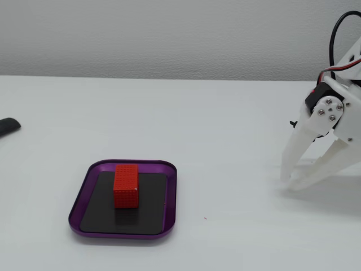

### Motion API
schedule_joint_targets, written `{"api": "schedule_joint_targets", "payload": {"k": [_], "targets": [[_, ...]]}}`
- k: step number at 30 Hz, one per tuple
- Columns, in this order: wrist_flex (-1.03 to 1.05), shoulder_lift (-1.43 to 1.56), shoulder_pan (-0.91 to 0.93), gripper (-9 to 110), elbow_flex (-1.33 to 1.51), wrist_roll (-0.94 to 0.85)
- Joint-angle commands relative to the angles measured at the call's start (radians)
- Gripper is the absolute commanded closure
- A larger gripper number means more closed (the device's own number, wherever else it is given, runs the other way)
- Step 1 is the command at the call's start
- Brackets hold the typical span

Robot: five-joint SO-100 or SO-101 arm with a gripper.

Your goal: Pick up the cube and place it in the box.

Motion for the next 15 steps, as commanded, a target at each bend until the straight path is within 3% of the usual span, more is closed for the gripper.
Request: {"api": "schedule_joint_targets", "payload": {"k": [1,15], "targets": [[0.005,0.109,-0.006,102,0.009,0.003],[0.000,0.107,-0.005,102,0.009,-0.005]]}}
